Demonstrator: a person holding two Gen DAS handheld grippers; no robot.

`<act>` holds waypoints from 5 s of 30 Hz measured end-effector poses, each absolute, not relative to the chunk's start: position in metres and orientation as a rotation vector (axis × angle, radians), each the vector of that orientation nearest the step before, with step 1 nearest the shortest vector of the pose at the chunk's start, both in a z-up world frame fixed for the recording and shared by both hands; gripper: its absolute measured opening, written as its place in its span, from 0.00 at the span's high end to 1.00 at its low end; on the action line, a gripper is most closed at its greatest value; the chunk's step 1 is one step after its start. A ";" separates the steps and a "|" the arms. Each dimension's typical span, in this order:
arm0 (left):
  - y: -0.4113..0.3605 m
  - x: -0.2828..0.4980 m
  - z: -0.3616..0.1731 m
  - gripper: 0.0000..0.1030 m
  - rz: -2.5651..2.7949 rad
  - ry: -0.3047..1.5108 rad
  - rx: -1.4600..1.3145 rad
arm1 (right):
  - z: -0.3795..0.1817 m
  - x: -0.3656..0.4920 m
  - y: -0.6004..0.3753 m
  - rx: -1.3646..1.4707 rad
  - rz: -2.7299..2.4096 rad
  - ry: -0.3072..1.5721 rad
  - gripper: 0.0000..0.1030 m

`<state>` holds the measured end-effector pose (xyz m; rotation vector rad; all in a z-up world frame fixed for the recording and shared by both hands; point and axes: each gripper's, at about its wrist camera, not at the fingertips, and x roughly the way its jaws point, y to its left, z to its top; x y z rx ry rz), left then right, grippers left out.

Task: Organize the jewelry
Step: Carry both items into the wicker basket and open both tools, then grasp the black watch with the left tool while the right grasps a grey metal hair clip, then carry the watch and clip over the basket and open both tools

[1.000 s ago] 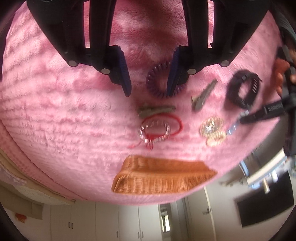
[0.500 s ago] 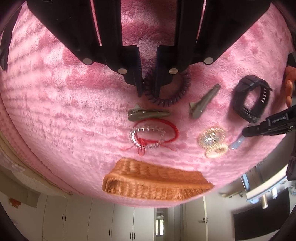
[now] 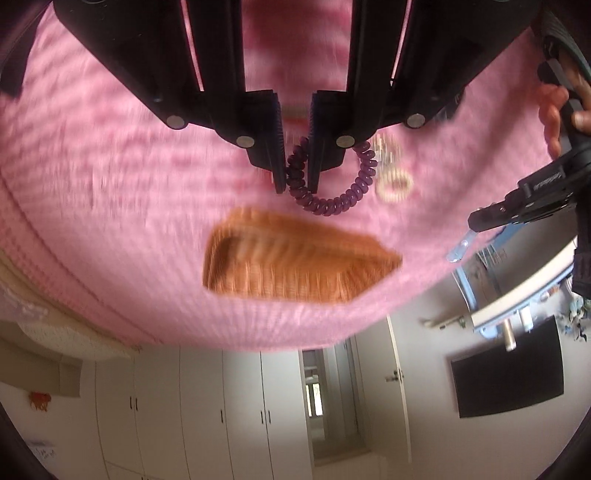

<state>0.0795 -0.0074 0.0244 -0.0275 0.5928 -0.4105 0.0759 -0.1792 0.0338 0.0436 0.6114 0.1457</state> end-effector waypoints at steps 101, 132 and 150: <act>0.006 0.034 -0.081 0.90 -0.345 0.851 -0.162 | -0.070 0.048 -0.144 0.053 0.142 0.937 0.76; 0.005 0.016 -0.063 0.91 -0.357 0.686 -0.166 | -0.049 0.021 -0.150 0.114 0.210 0.707 0.80; -0.007 0.067 0.052 0.91 -0.376 0.532 -0.167 | 0.064 0.088 -0.168 0.105 0.211 0.548 0.80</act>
